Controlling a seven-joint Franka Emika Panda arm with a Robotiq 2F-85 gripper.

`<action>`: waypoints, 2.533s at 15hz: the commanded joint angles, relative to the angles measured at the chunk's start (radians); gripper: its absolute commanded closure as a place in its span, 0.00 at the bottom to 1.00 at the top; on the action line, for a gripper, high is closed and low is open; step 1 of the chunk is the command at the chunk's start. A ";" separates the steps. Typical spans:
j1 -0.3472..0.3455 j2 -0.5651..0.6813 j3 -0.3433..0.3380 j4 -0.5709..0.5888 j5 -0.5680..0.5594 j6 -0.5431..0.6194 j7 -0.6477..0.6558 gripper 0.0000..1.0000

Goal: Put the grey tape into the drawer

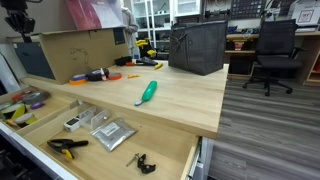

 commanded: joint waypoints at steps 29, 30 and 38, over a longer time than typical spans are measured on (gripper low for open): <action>0.054 -0.227 -0.156 -0.088 0.374 0.223 0.024 0.00; 0.049 -0.219 -0.154 -0.080 0.387 0.182 0.038 0.00; -0.044 -0.143 -0.110 0.135 0.264 -0.250 0.240 0.00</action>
